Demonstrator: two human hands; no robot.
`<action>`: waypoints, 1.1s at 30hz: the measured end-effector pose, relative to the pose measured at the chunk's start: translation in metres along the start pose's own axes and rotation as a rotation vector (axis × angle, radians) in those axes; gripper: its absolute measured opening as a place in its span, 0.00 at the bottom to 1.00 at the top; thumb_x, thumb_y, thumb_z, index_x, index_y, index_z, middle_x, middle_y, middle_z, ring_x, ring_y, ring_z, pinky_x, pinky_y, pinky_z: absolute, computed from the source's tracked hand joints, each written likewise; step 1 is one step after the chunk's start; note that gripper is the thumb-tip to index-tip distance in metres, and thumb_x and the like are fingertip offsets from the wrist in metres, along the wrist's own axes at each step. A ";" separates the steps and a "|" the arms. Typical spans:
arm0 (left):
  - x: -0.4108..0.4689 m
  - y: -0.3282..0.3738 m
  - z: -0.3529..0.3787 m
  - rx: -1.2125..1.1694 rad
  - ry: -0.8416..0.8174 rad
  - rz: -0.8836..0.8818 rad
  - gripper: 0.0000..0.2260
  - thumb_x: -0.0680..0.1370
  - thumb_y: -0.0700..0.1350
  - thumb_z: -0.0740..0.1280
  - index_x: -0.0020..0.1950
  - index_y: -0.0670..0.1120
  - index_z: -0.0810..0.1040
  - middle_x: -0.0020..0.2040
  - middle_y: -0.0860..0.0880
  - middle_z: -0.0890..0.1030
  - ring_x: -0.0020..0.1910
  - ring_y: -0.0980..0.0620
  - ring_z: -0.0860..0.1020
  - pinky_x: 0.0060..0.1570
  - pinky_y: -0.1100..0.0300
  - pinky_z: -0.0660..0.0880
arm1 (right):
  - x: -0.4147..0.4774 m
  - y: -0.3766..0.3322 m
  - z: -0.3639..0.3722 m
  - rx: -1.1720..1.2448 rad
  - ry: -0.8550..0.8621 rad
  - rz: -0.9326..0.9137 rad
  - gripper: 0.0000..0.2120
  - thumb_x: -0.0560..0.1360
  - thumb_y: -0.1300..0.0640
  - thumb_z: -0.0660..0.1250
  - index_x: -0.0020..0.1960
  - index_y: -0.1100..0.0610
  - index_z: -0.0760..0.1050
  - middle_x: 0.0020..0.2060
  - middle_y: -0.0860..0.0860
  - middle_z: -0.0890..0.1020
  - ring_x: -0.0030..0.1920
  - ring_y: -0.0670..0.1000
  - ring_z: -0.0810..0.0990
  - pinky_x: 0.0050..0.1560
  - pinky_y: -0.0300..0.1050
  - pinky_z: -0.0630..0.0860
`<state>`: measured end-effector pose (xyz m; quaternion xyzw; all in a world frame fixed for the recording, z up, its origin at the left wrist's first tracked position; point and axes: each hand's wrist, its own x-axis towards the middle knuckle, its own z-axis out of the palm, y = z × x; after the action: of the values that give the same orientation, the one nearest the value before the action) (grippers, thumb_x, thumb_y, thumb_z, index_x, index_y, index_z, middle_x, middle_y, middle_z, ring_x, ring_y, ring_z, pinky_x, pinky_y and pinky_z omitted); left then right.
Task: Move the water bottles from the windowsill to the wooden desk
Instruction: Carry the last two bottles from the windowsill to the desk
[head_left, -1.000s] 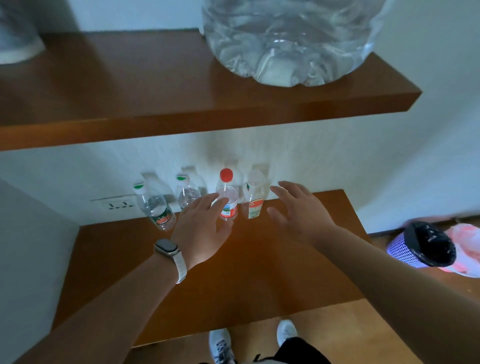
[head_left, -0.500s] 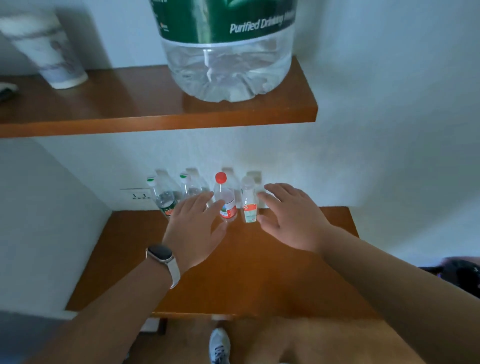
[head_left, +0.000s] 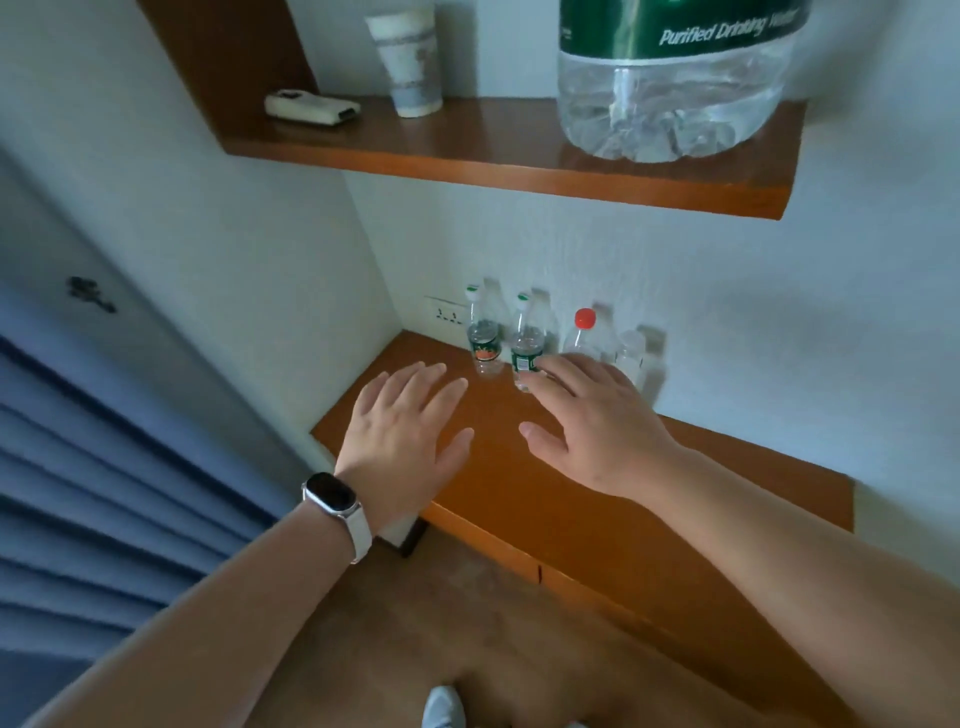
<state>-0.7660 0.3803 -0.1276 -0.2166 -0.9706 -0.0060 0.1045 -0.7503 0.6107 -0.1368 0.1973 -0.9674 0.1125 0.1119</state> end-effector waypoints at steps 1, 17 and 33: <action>-0.008 -0.007 -0.004 0.004 0.005 -0.027 0.25 0.79 0.60 0.57 0.73 0.51 0.70 0.74 0.47 0.71 0.74 0.44 0.67 0.72 0.40 0.63 | 0.004 -0.009 0.000 0.003 0.010 -0.030 0.26 0.79 0.41 0.53 0.70 0.55 0.69 0.66 0.53 0.74 0.67 0.56 0.71 0.66 0.58 0.70; -0.178 -0.159 -0.049 0.044 0.217 -0.202 0.23 0.78 0.57 0.60 0.68 0.46 0.76 0.66 0.43 0.78 0.67 0.39 0.75 0.64 0.39 0.71 | 0.064 -0.218 0.021 -0.013 0.065 -0.351 0.26 0.79 0.42 0.57 0.71 0.57 0.71 0.67 0.56 0.74 0.67 0.58 0.70 0.65 0.58 0.70; -0.451 -0.341 -0.096 0.144 0.257 -0.664 0.23 0.79 0.58 0.59 0.68 0.47 0.77 0.67 0.45 0.77 0.69 0.41 0.72 0.68 0.43 0.65 | 0.109 -0.541 0.090 0.145 0.119 -0.817 0.25 0.76 0.45 0.61 0.67 0.59 0.75 0.63 0.58 0.77 0.63 0.60 0.74 0.61 0.57 0.72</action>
<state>-0.4914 -0.1237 -0.1146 0.1210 -0.9649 0.0018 0.2329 -0.6432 0.0633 -0.1004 0.5654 -0.7910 0.1378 0.1889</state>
